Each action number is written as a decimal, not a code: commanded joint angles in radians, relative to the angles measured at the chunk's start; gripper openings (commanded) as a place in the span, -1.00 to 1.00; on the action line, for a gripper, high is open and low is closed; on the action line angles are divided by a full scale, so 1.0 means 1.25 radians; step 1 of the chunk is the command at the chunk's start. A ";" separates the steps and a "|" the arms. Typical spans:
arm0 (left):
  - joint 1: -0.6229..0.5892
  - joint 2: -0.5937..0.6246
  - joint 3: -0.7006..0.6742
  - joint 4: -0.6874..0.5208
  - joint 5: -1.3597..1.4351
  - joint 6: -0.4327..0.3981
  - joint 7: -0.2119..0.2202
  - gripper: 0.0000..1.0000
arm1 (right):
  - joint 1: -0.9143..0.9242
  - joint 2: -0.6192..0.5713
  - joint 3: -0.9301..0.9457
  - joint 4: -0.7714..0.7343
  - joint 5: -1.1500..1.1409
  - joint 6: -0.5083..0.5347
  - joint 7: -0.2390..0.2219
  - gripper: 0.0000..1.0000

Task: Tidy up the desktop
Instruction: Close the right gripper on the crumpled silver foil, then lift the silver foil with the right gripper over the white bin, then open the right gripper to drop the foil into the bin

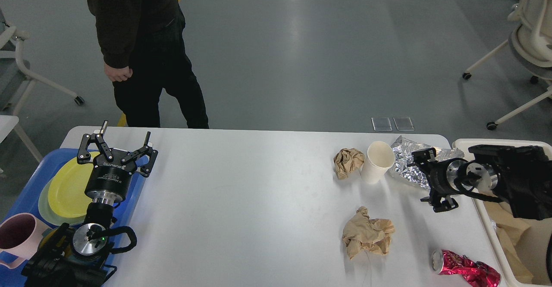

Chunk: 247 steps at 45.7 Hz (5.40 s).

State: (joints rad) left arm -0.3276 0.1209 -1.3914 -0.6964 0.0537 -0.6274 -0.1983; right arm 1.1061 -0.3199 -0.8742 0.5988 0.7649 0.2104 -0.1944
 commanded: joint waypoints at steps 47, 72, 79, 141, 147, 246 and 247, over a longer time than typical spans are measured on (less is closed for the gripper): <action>0.001 0.000 0.000 0.000 0.000 0.000 -0.001 0.93 | -0.177 0.066 0.184 -0.252 -0.013 -0.084 -0.070 -0.38; -0.001 0.000 0.000 0.000 0.000 0.000 -0.001 0.93 | -0.174 0.053 0.204 -0.238 -0.052 -0.078 -0.079 -1.00; -0.001 0.000 0.000 0.000 0.000 0.000 -0.001 0.93 | -0.168 0.036 0.204 -0.235 -0.052 -0.078 -0.080 -1.00; 0.001 0.000 0.000 0.000 0.000 0.000 -0.001 0.93 | 0.952 -0.217 -0.347 0.748 -0.487 0.338 -0.203 -1.00; -0.001 0.000 0.000 0.000 0.000 0.000 -0.001 0.93 | 1.029 -0.139 -0.384 0.808 -0.489 0.335 -0.199 -1.00; -0.001 0.000 0.000 0.001 -0.001 0.000 -0.001 0.93 | -0.508 -0.023 0.092 -0.523 -0.554 -0.180 0.067 0.67; -0.001 0.000 0.001 0.001 -0.001 0.000 -0.001 0.93 | -0.507 -0.021 0.092 -0.523 -0.554 -0.200 0.067 0.93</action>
State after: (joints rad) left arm -0.3282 0.1213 -1.3898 -0.6948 0.0530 -0.6274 -0.1994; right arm 0.4684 -0.3455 -0.7585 -0.0573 0.0722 0.0695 -0.1159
